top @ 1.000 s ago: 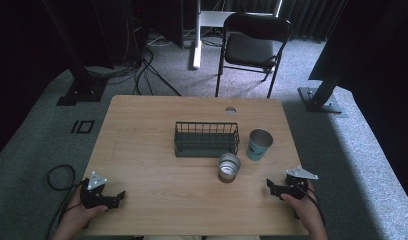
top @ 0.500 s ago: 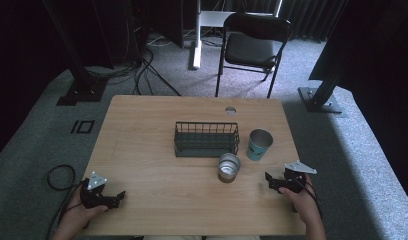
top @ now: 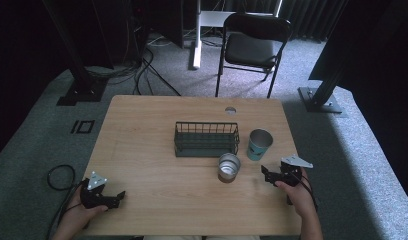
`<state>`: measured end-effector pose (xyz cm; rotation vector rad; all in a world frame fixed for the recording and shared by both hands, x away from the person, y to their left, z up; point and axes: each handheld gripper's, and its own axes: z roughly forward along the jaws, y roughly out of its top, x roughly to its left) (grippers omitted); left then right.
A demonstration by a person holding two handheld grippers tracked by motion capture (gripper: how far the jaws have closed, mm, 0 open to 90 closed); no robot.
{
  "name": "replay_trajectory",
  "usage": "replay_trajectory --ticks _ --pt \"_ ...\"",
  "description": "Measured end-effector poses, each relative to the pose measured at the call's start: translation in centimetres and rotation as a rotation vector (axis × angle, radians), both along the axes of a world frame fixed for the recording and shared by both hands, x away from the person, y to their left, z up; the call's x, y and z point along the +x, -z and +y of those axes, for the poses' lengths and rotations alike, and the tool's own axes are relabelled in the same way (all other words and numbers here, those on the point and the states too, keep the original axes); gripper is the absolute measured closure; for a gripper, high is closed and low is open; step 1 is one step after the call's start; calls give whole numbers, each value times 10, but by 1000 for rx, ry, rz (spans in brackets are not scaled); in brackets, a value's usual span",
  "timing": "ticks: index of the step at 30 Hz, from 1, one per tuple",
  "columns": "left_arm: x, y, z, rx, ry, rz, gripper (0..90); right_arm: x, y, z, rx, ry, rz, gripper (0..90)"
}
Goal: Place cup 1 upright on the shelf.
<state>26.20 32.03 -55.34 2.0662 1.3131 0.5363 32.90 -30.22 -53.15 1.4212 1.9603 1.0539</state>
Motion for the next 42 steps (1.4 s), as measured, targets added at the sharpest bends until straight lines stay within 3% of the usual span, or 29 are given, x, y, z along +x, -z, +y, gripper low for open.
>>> replay_trajectory --ticks 6,26,42 --pt "0 0 0 -1 0 0 25 5 -3 2 -21 14 -23 112" --pt "0 0 0 -1 0 0 25 18 -13 16 35 -32 -113 112" --pt "0 0 0 0 1 0 25 34 -15 30 73 -47 -151 112"
